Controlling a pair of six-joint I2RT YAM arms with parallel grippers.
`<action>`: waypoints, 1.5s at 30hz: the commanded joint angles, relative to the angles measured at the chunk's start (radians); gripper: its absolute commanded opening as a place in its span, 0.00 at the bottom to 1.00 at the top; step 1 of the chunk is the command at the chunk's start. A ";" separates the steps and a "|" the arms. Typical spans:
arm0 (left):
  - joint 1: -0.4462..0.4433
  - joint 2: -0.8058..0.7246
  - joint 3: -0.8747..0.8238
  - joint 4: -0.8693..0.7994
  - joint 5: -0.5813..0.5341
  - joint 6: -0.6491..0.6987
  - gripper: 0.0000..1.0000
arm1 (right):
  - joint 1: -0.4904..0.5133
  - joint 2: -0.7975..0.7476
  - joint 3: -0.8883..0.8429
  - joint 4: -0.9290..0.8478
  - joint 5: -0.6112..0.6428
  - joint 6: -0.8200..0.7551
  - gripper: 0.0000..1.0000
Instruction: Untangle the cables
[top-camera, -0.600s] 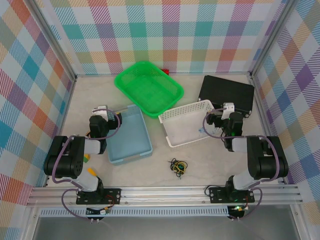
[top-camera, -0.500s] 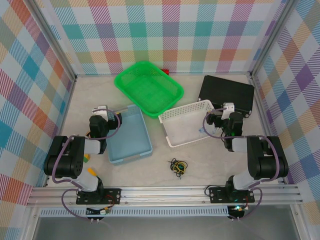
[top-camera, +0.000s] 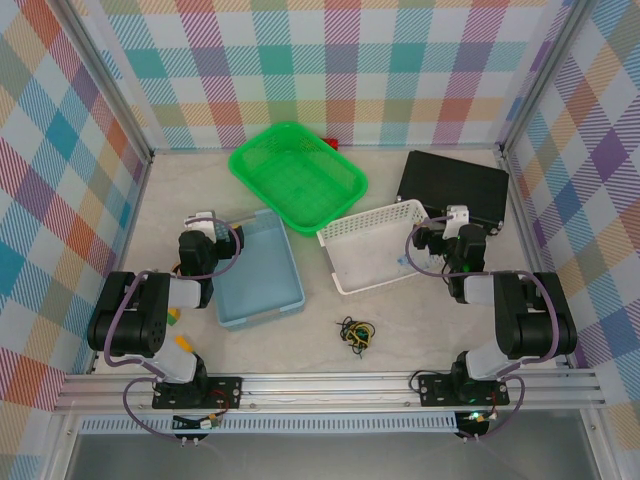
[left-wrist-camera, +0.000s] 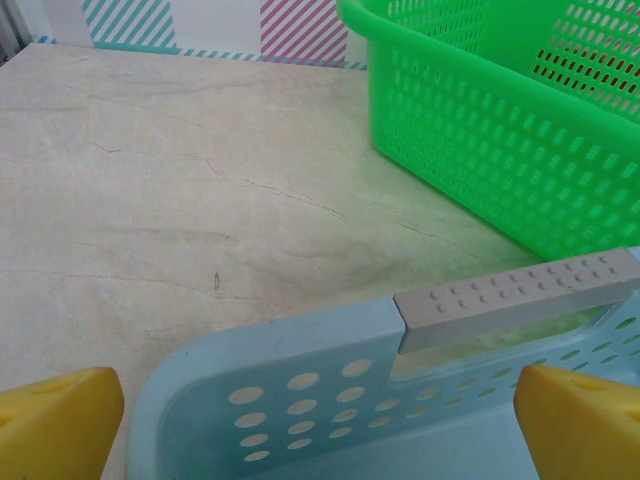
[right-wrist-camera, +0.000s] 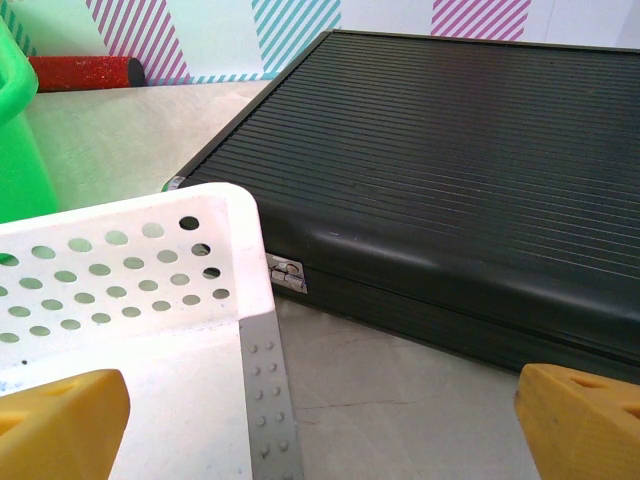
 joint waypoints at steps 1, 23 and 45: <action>-0.012 0.018 0.011 -0.048 0.007 0.009 1.00 | -0.001 0.018 -0.011 0.008 -0.001 -0.003 0.99; -0.011 -0.543 0.287 -0.908 -0.082 -0.055 1.00 | 0.007 -0.517 0.255 -0.933 0.018 0.176 0.94; -0.220 -0.700 0.329 -1.537 0.738 -0.514 0.81 | 0.355 -0.685 0.120 -1.630 -0.597 0.620 0.71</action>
